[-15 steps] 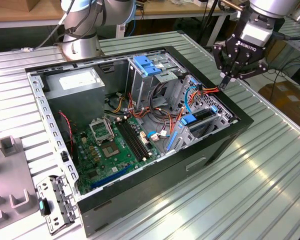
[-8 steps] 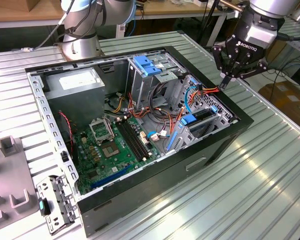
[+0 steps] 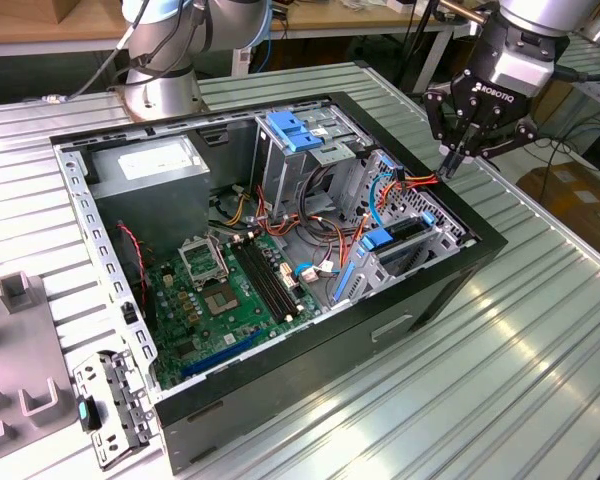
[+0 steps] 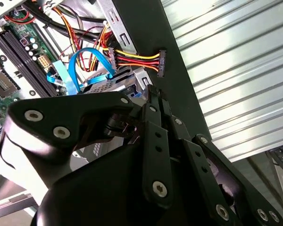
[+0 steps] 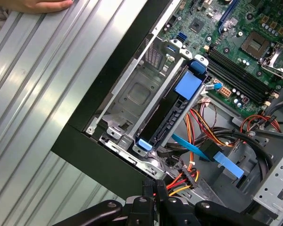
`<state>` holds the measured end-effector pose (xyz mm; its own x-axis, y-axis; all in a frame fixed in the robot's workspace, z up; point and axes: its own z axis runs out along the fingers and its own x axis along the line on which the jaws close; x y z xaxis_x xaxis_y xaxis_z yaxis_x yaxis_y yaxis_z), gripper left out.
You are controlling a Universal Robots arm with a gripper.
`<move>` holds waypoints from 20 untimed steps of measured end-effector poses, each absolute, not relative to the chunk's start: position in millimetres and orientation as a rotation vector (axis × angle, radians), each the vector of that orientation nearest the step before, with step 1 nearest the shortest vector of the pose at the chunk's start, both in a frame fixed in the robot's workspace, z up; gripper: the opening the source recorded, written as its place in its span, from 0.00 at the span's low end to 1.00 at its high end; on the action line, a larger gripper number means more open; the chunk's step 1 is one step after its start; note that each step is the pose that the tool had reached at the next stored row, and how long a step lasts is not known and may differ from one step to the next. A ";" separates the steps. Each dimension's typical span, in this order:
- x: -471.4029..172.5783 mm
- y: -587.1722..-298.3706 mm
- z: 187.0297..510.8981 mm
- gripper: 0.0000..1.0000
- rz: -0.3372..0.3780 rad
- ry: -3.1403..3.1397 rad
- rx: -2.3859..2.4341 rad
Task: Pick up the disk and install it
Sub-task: 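Insert the first disk wire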
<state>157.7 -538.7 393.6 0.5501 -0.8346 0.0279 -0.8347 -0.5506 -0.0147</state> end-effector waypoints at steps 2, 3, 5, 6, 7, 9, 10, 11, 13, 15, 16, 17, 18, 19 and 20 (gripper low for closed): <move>158.1 -538.7 393.6 0.19 0.049 -1.488 2.766; 158.7 -538.7 393.4 0.25 0.049 -1.484 2.768; 160.2 -538.6 392.9 0.31 0.049 -1.447 2.788; 160.5 -538.7 392.8 0.31 0.050 -1.430 2.797; 160.8 -538.7 392.6 0.31 0.050 -1.413 2.806; 162.0 -538.5 392.5 0.31 0.050 -1.376 2.825; 162.9 -537.7 392.3 0.31 0.049 -1.368 2.829; 164.2 -535.3 392.3 0.31 0.049 -1.361 2.833; 165.1 -532.0 392.3 0.31 0.050 -1.355 2.835; 165.8 -527.7 392.3 0.31 0.049 -1.351 2.837; 166.2 -525.1 392.3 0.31 0.049 -1.349 2.838; 166.3 -524.3 392.3 0.31 0.049 -1.348 2.839; 166.2 -524.3 392.3 0.31 0.049 -1.348 2.839; 166.3 -524.3 392.3 0.31 0.049 -1.348 2.839; 166.3 -524.1 392.3 0.31 0.050 -1.348 2.839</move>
